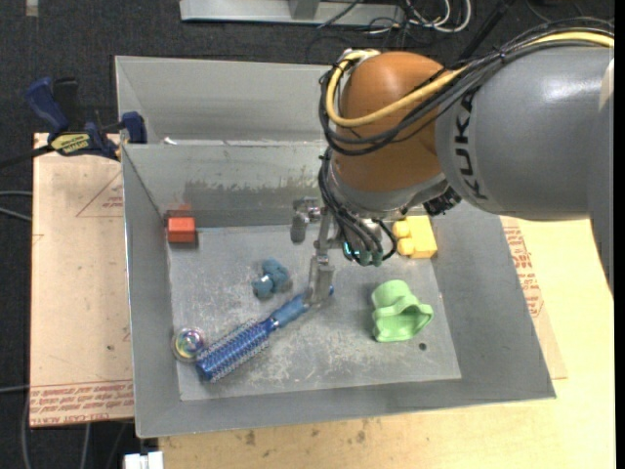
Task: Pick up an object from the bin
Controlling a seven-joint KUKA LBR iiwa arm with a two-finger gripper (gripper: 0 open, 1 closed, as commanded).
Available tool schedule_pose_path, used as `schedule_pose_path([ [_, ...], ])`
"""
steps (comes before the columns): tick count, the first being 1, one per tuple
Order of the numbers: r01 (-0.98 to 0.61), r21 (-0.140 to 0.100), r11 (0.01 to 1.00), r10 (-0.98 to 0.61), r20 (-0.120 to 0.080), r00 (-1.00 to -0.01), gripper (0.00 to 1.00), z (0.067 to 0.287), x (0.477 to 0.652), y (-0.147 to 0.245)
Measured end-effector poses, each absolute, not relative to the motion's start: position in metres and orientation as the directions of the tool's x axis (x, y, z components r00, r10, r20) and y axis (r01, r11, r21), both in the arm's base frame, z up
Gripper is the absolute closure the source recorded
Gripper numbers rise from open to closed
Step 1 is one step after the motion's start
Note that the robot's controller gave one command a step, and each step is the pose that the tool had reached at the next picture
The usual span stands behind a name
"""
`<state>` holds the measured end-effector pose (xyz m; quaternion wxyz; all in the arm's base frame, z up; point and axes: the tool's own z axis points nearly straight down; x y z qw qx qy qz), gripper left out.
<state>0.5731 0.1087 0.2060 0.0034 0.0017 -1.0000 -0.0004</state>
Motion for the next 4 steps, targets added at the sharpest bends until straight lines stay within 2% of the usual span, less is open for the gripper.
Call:
schedule_pose_path([
  [1, -0.149, 0.001, 0.989, -0.149, 0.008, -0.989, 0.0, 0.065, 0.523, 0.136],
  [2, -0.146, 0.002, 0.989, -0.146, 0.0, -0.989, 1.0, 0.07, 0.526, 0.135],
  [3, -0.132, 0.002, 0.991, -0.132, -0.006, -0.991, 1.0, 0.184, 0.508, 0.132],
  [4, -0.181, 0.001, 0.983, -0.181, -0.009, -0.983, 1.0, 0.257, 0.52, 0.14],
])
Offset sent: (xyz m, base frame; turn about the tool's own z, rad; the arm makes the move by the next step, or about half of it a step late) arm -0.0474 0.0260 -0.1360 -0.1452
